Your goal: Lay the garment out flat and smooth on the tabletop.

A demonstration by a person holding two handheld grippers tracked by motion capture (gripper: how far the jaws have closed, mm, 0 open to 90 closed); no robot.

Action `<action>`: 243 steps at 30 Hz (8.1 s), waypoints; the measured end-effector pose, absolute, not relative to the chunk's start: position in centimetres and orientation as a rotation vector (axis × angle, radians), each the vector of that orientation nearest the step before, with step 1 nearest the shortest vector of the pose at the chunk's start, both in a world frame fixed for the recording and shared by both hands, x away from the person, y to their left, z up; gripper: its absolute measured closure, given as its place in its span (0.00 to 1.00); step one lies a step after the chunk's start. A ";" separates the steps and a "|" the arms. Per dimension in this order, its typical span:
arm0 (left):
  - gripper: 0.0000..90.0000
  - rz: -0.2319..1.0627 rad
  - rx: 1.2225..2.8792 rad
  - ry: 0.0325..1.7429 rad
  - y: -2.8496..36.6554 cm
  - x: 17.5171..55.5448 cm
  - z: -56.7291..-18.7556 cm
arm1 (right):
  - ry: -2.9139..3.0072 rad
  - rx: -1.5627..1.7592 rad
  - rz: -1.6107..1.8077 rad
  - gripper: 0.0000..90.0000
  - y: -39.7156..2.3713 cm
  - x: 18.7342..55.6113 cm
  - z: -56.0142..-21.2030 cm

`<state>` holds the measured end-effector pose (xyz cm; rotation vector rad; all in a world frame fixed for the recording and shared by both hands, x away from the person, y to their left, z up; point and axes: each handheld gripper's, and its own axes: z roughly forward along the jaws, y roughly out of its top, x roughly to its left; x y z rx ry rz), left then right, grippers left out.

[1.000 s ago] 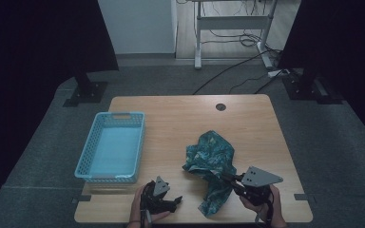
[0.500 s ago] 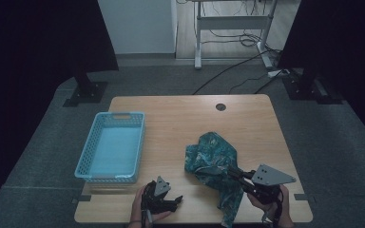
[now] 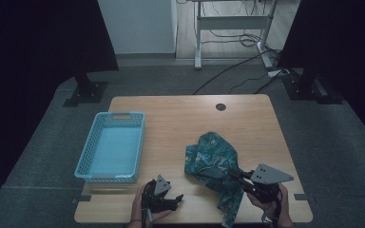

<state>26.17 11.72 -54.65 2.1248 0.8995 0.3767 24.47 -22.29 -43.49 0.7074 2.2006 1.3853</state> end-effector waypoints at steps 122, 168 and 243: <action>0.95 0.416 1.910 0.545 6.3 28.0 -46.2 | 2.122 0.787 1.391 0.97 -23.8 24.6 -43.8; 0.95 0.457 1.882 0.505 6.9 26.5 -44.4 | 2.097 0.777 1.389 0.97 -23.2 24.4 -43.5; 0.95 0.699 1.733 0.342 7.9 24.2 -30.1 | 1.826 0.521 1.372 0.98 -22.4 21.3 -28.5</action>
